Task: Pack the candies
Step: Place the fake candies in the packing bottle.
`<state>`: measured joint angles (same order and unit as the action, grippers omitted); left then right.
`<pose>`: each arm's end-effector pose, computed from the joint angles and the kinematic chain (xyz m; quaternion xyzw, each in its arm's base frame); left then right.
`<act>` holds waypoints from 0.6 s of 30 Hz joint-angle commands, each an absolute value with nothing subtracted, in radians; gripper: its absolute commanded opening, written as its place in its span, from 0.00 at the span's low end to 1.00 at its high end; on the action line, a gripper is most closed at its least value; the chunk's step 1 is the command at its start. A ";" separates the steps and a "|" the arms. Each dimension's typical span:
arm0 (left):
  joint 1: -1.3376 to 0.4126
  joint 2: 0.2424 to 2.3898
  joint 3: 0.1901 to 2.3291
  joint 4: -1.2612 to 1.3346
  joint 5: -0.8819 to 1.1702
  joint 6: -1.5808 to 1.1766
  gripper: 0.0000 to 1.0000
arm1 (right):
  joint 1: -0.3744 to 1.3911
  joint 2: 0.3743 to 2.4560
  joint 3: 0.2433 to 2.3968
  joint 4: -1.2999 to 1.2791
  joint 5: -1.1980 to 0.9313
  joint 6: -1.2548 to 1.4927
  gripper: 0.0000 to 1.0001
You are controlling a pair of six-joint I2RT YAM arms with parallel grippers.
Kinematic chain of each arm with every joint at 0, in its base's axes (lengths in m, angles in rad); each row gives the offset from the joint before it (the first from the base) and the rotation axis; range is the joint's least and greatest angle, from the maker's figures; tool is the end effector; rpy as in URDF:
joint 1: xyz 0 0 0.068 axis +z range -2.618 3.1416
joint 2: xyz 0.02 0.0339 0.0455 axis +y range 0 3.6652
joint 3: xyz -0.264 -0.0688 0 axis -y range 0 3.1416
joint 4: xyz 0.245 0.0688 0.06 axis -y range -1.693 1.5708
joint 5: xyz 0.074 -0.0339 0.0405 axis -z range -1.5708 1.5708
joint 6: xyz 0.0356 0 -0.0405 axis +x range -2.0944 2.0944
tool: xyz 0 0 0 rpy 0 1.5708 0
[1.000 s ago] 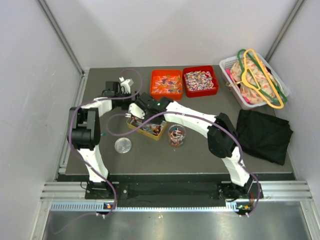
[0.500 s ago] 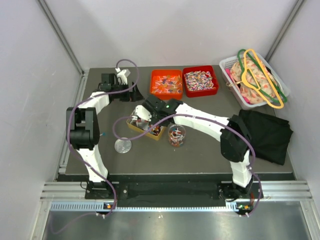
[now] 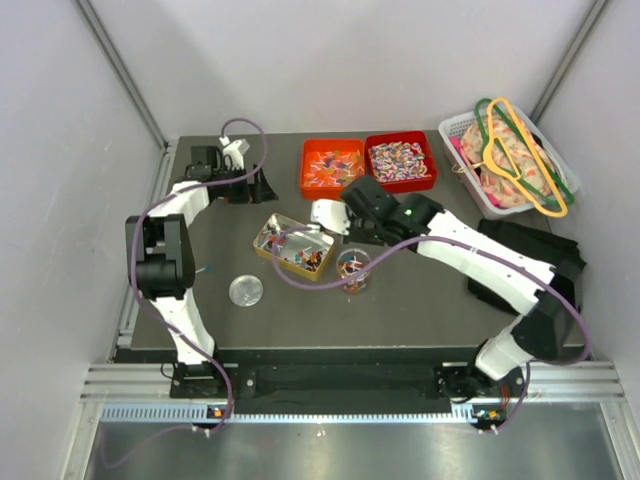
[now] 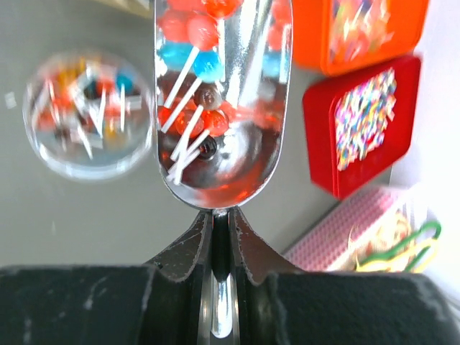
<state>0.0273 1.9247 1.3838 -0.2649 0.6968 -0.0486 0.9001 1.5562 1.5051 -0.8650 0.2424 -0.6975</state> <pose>0.4230 -0.0113 0.2133 0.0942 0.8762 -0.3204 0.3474 0.2118 0.2532 0.3388 -0.6464 0.6835 -0.0816 0.3291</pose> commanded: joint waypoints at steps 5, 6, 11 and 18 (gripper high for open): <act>0.034 1.842 1.388 -0.345 0.696 0.041 0.99 | 0.890 1.391 1.407 -1.006 0.294 -0.784 0.00; 0.034 1.841 1.391 -0.362 0.696 0.047 0.99 | 0.890 1.382 1.398 -1.025 0.304 -0.796 0.00; 0.034 1.822 1.414 -0.394 0.690 0.061 0.99 | 0.891 1.358 1.348 -1.063 0.366 -0.825 0.00; 0.034 1.806 1.413 -0.399 0.690 0.063 0.99 | 0.905 1.364 1.305 -1.069 0.433 -0.857 0.00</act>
